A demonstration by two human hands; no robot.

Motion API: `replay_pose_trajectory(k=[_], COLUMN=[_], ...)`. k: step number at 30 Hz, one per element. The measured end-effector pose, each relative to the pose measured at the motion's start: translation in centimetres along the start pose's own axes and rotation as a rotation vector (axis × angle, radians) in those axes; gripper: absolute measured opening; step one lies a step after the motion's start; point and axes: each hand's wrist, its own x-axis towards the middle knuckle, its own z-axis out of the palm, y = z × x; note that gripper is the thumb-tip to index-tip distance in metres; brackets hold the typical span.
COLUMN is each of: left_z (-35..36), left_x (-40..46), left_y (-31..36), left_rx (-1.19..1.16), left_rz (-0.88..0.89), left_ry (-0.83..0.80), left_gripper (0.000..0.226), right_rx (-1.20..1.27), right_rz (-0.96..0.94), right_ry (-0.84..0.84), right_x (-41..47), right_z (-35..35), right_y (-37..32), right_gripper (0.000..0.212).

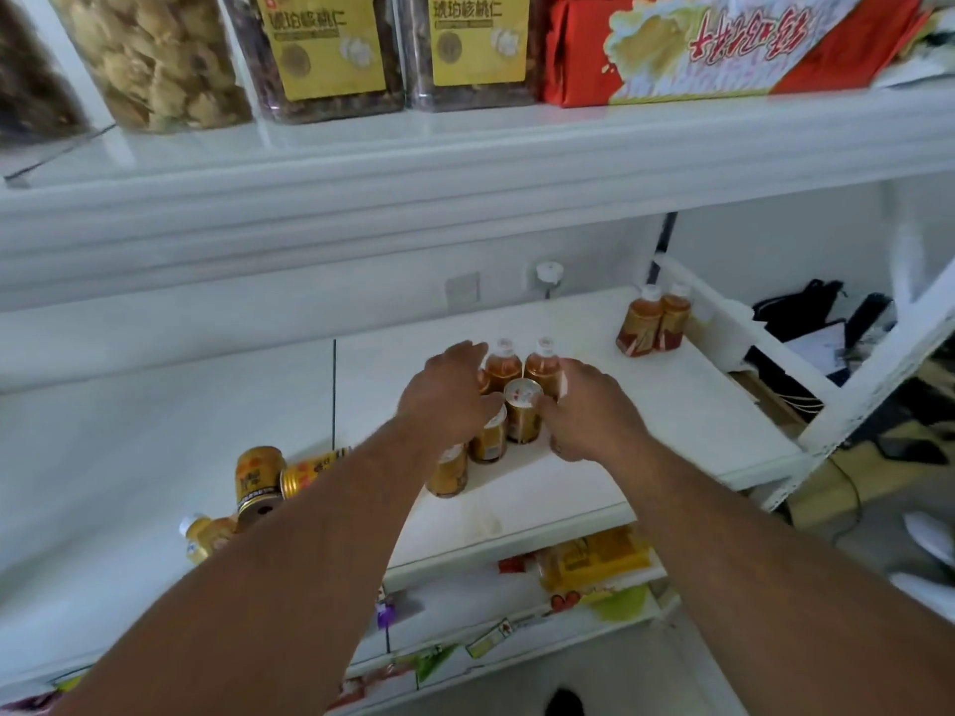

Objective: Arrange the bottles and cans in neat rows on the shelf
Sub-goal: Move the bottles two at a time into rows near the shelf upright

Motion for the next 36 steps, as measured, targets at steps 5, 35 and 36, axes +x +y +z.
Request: replay_pose_trajectory(k=[5, 35, 36], left_z=[0.5, 4.9, 4.9], left_x=[4.8, 15.2, 15.1], left_y=[0.8, -1.1, -1.2], left_rx=[0.086, 0.239, 0.214], left_rz=[0.042, 0.091, 0.086], left_ry=[-0.009, -0.305, -0.294], left_gripper=[0.079, 0.064, 0.064], right_rx=[-0.027, 0.175, 0.178], right_rz=[0.073, -0.077, -0.073], right_ry=[-0.051, -0.365, -0.36], right_x=[4.4, 15.3, 15.4], right_z=[-0.2, 3.1, 3.3], right_y=[2.7, 6.5, 6.5], right_gripper=[0.073, 0.059, 0.059])
